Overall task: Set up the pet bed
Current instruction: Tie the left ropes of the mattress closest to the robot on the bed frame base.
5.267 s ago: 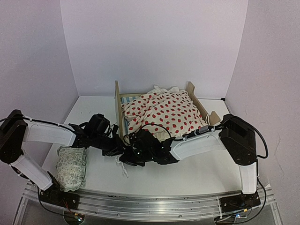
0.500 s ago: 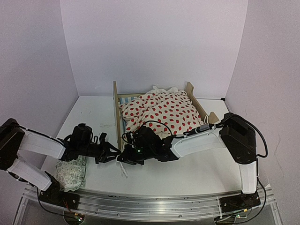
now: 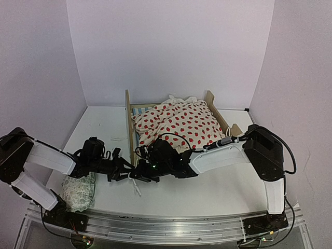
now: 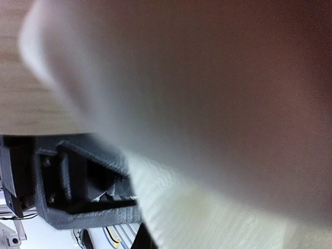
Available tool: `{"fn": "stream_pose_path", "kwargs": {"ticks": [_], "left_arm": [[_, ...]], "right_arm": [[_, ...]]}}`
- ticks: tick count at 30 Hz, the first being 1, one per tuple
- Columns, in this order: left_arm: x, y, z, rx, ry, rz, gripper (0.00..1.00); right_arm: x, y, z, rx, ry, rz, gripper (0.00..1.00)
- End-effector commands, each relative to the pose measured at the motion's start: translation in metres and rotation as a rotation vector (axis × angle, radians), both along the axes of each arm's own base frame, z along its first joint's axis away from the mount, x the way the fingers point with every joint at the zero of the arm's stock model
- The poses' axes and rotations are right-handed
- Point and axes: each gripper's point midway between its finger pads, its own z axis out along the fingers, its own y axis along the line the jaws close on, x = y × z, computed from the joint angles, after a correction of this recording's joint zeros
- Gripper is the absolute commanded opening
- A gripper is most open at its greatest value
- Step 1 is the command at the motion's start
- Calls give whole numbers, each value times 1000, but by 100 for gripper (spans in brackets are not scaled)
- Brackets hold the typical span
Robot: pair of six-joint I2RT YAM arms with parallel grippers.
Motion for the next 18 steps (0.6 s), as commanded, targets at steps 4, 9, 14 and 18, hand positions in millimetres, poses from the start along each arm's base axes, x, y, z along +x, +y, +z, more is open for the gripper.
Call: {"fn": "stream_pose_path", "kwargs": {"ticks": [4, 9, 14, 18], "left_arm": [[0, 16, 34, 86, -98, 30, 57], [-17, 30, 36, 95, -79, 43, 54], [-28, 33, 50, 18, -100, 49, 46], [-34, 32, 58, -48, -128, 41, 44]], "right_arm": [[-12, 0, 12, 22, 39, 32, 0], [-8, -2, 9, 12, 38, 3, 0], [7, -5, 9, 5, 27, -87, 0], [11, 9, 24, 54, 15, -72, 0]]}}
